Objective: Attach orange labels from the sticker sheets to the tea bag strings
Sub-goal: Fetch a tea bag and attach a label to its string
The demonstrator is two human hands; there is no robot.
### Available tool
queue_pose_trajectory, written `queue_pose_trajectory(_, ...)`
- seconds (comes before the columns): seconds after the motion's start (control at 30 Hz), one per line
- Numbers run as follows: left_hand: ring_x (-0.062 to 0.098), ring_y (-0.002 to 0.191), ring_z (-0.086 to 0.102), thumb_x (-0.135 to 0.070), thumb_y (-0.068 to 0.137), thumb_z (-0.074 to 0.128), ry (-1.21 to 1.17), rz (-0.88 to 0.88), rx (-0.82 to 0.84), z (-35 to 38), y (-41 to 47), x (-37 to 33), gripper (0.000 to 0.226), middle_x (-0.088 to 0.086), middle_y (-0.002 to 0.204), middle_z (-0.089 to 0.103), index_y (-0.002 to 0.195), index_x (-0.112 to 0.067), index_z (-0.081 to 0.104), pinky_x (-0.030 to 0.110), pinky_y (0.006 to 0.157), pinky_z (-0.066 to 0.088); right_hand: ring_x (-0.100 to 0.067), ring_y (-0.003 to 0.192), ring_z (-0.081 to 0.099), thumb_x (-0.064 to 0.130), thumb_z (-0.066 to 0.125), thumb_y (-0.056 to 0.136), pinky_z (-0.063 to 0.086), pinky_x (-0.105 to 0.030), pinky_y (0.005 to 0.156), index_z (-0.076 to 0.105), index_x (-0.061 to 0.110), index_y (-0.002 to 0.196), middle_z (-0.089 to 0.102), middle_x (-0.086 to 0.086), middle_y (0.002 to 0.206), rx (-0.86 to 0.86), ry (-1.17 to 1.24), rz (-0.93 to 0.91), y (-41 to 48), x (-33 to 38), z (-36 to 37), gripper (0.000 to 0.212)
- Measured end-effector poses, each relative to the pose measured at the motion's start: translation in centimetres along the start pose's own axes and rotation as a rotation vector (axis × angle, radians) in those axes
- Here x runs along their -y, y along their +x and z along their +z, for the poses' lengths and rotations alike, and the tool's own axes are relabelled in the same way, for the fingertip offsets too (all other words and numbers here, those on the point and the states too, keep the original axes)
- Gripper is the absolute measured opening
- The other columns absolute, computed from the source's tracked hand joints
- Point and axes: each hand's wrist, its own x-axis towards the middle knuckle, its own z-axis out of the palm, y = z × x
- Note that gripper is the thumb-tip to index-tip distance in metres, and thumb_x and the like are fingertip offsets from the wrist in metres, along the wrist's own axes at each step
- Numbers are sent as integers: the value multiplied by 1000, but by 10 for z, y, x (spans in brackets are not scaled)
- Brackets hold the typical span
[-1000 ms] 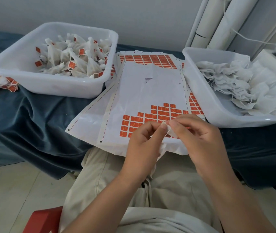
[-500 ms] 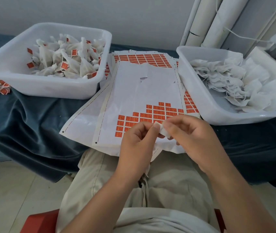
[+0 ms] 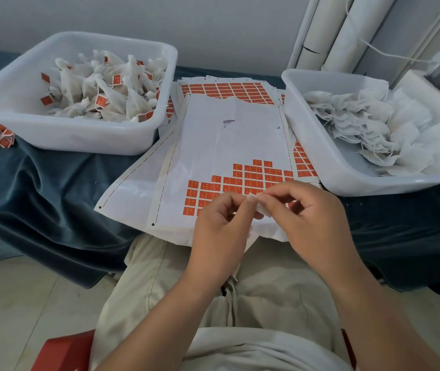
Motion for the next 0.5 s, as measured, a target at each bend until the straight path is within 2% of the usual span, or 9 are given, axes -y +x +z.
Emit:
queue_pose_trajectory(0.1, 3, 69, 60, -31, 102, 63, 2, -6, -9, -1, 1, 1, 25, -10, 82, 74, 80, -33, 75, 14, 64, 49, 3, 79, 61, 47, 58, 100, 41, -7, 71, 75, 23, 93, 72, 17, 89, -78, -236, -126, -1, -2, 5, 30)
queue_pose_trajectory(0.2, 1, 63, 58, -28, 102, 62, 19, -21, -24, -2, 2, 3, 27, -10, 78, 73, 78, -30, 73, 13, 60, 47, -3, 84, 63, 44, 57, 105, 48, -14, 75, 72, 18, 97, 73, 12, 92, -118, -311, -165, -2, -5, 8, 31)
queue_pose_trajectory(0.33, 4, 61, 53, -27, 99, 60, 76, -9, -7, -4, 5, 5, 25, -6, 74, 69, 76, -29, 71, 19, 56, 44, 3, 89, 67, 36, 64, 101, 46, -6, 73, 70, 18, 96, 72, 19, 90, -73, -14, 15, 0, -5, 6, 20)
queue_pose_trajectory(0.5, 0, 62, 53, -29, 96, 60, 81, 41, 9, -5, 5, 4, 25, -10, 68, 63, 73, -32, 69, 13, 56, 43, -7, 86, 72, 27, 64, 105, 53, -13, 75, 67, 22, 95, 76, 14, 87, 30, 165, 131, 2, -9, 4, 11)
